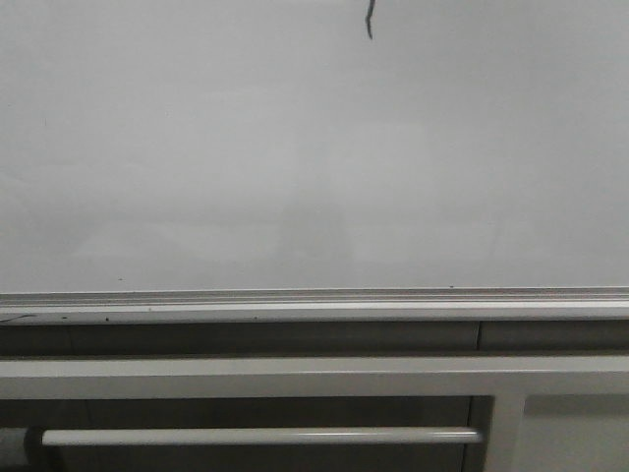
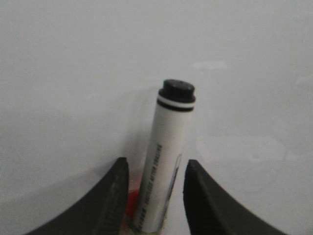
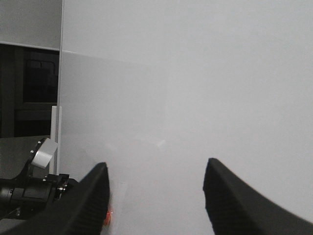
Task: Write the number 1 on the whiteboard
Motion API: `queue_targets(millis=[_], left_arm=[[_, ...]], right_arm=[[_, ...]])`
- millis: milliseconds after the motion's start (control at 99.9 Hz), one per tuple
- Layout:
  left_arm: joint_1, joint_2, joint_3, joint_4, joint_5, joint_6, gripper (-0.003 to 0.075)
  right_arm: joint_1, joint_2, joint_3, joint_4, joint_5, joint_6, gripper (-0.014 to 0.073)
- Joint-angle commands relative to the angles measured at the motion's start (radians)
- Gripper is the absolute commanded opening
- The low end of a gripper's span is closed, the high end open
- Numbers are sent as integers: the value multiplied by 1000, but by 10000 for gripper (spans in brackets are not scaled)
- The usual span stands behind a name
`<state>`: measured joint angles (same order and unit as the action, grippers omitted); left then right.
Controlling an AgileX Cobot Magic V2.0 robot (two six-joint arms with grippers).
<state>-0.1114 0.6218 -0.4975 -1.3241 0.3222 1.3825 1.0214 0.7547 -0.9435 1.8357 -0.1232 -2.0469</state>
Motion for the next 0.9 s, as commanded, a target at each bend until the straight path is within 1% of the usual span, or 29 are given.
queue_targets(millis=[0, 421, 661, 711, 771, 891], left_arm=[[3, 28, -26, -36, -123, -3, 335], [3, 10, -28, -23, -160, -3, 339], [3, -51, -28, -9, -156, -3, 340], [3, -69, -28, -9, -154, -3, 345], [3, -90, -28, -9, -143, -3, 368], [3, -136, -28, -9, -94, -3, 391]], right_arm=[[-2, -7, -33, 33, 23, -6, 386], [-2, -7, -33, 33, 23, -6, 386], [-2, -7, -33, 33, 23, -6, 386], [-2, -7, -33, 33, 23, -6, 386], [-2, -7, -33, 33, 23, -6, 386], [-2, -7, -33, 33, 25, -6, 386]])
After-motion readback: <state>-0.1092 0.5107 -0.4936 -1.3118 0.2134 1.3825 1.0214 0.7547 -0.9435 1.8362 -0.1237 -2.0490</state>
